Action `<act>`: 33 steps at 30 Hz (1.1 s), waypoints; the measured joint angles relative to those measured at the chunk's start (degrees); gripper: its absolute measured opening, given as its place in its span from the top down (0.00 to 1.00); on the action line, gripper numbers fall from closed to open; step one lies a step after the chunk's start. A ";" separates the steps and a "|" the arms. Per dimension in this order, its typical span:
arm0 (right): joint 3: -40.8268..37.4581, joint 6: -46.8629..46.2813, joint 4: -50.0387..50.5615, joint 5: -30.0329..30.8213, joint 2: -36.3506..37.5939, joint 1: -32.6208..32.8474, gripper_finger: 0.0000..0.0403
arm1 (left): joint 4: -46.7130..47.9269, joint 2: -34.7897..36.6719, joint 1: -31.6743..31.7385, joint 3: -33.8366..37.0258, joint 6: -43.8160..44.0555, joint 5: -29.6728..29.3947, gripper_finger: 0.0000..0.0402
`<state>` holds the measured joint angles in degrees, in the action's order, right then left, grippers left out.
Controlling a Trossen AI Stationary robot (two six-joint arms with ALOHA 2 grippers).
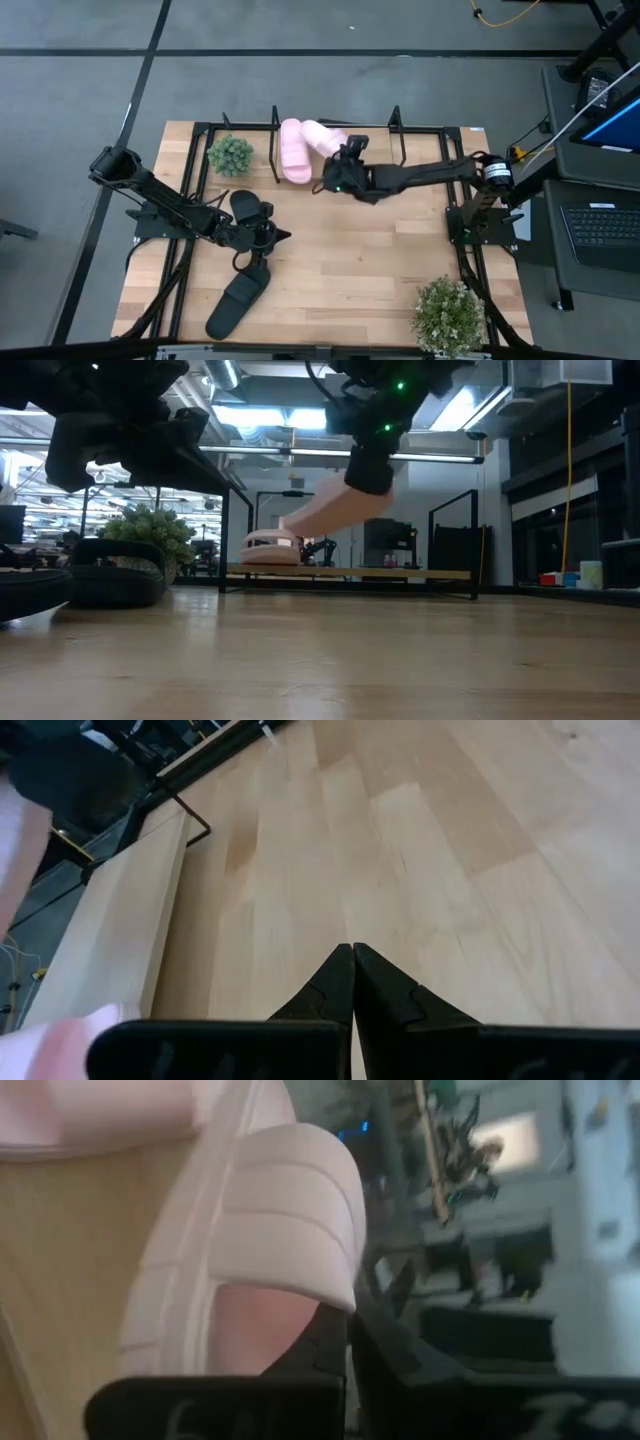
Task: Pick and place slides into the shelf
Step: Put the pink slides on the shelf
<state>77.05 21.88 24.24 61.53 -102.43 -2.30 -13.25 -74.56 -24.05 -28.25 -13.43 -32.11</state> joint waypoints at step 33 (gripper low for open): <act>5.14 -7.63 9.35 -1.30 -11.10 -6.93 0.98 | 0.99 0.00 0.00 0.00 -0.09 0.05 1.00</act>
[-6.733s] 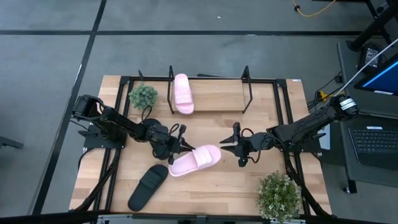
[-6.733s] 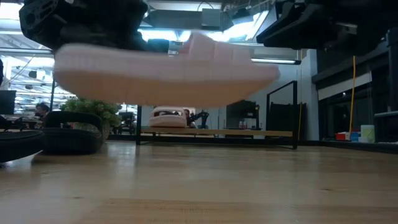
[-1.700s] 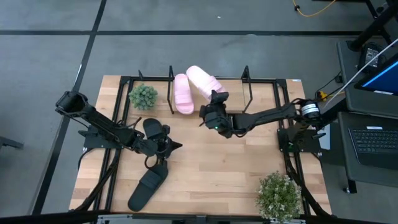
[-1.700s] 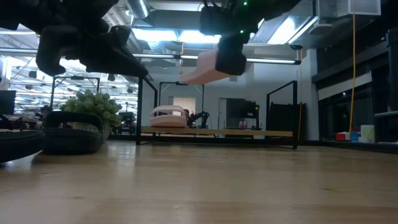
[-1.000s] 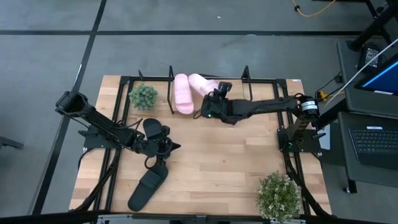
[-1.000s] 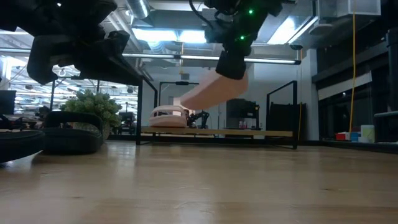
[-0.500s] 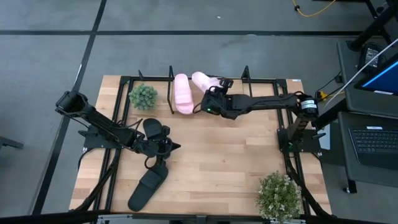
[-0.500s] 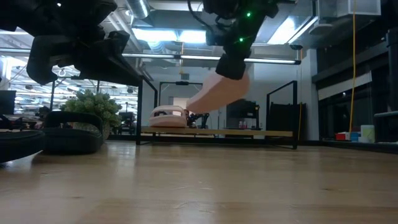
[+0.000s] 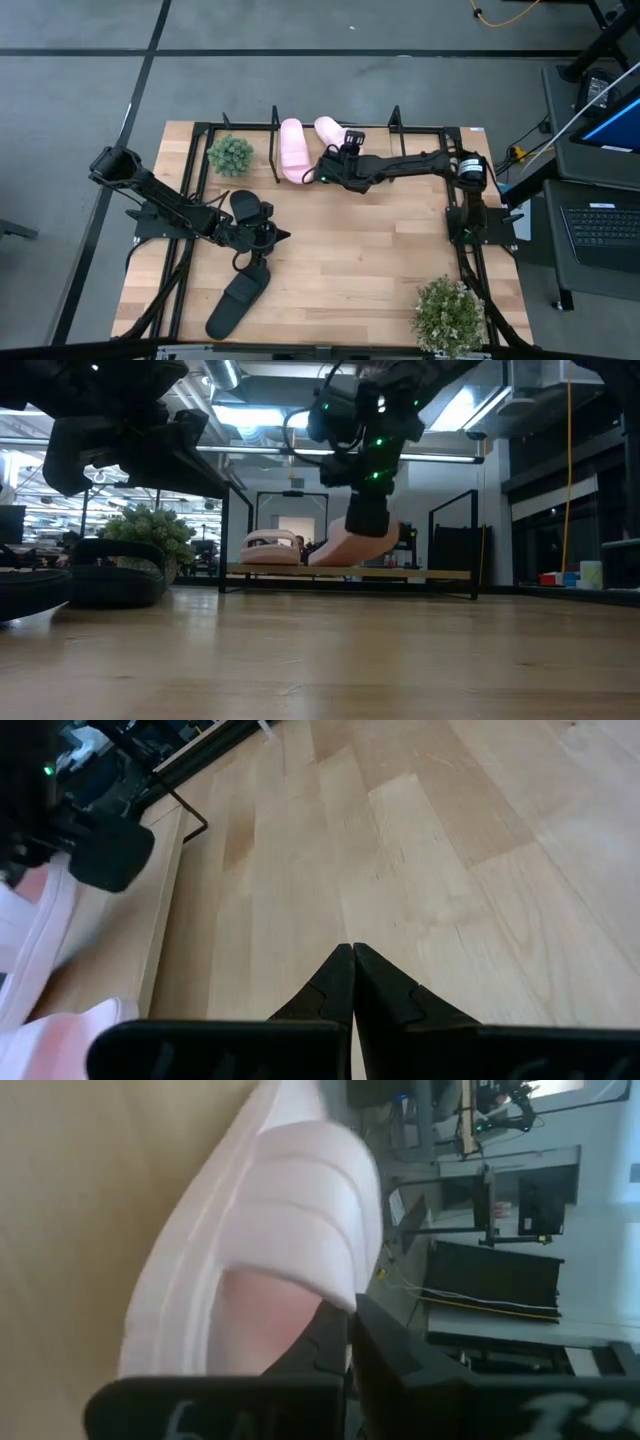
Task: Pick and place slides into the shelf
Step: Put the pink slides on the shelf
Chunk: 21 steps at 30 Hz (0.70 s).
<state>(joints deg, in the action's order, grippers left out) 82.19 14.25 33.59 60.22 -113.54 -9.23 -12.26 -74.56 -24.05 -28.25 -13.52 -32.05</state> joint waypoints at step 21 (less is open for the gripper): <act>0.02 5.47 -6.48 -7.85 -0.17 2.64 0.98 | 0.23 0.00 0.02 0.00 -0.11 0.00 1.00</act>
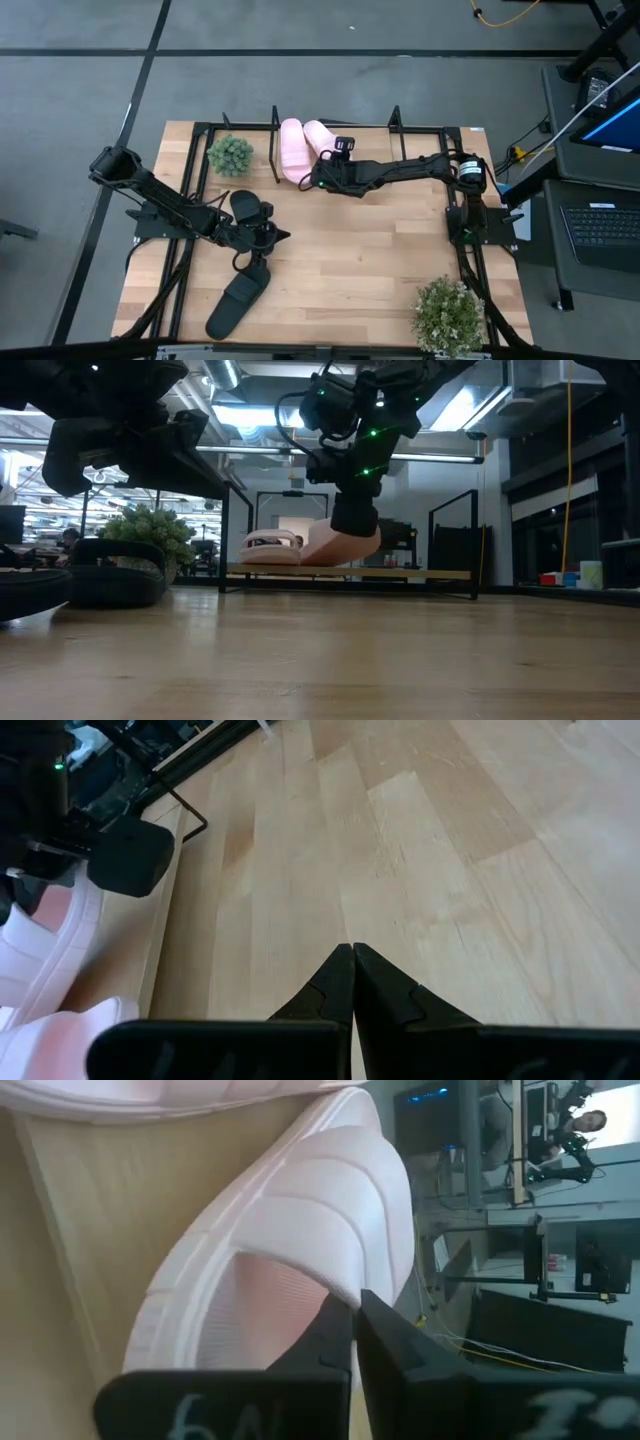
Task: Pick and place slides into the shelf
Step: Put the pink slides on the shelf
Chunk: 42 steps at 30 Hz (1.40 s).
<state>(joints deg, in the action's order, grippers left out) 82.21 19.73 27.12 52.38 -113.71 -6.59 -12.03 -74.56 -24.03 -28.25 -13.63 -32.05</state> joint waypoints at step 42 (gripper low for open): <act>-0.02 -1.48 -2.21 -15.49 0.00 0.06 0.95 | 0.02 0.00 0.00 0.00 0.02 0.00 1.00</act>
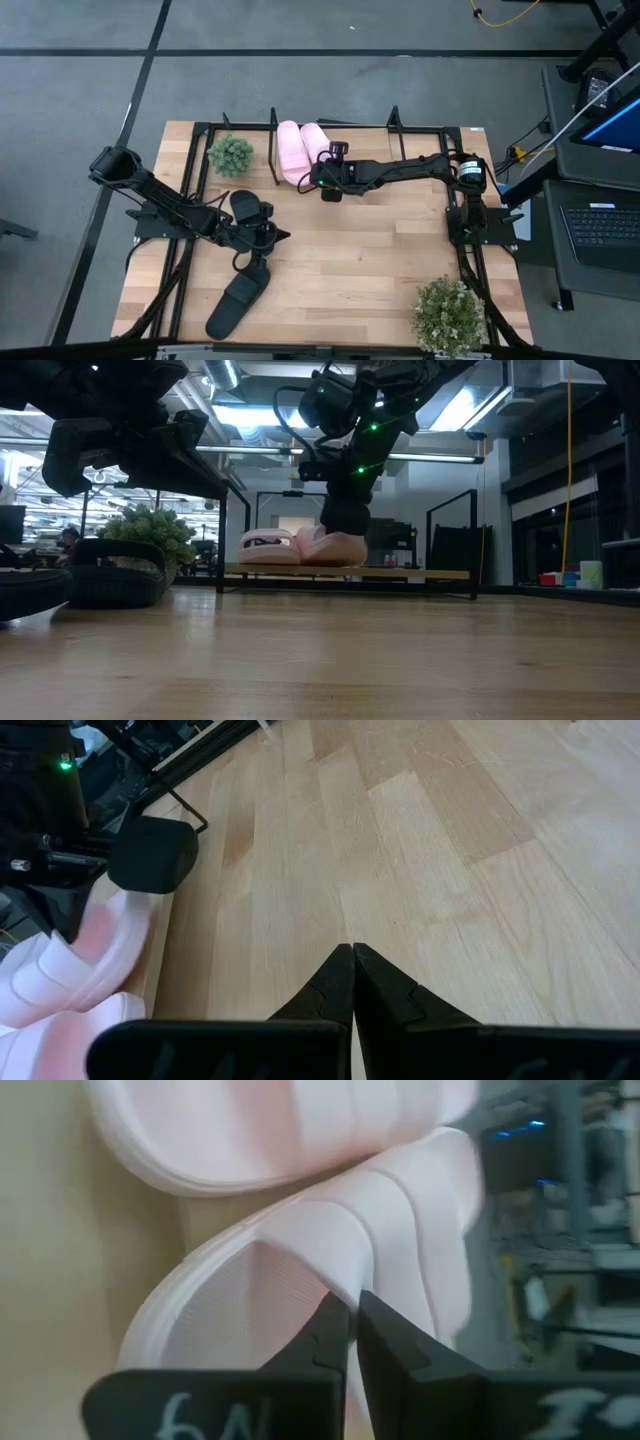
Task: Pick and place slides into the shelf
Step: Put the pink slides on the shelf
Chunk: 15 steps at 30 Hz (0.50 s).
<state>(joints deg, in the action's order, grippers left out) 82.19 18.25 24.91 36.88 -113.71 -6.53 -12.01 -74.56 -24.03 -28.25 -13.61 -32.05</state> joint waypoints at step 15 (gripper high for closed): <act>0.00 -0.15 -1.52 -6.14 0.00 0.05 0.95 | 0.02 0.00 -0.01 0.00 0.00 -0.01 1.00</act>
<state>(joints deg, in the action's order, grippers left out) 82.19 18.09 23.39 30.74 -113.71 -6.48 -11.99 -74.56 -24.04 -28.25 -13.61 -32.06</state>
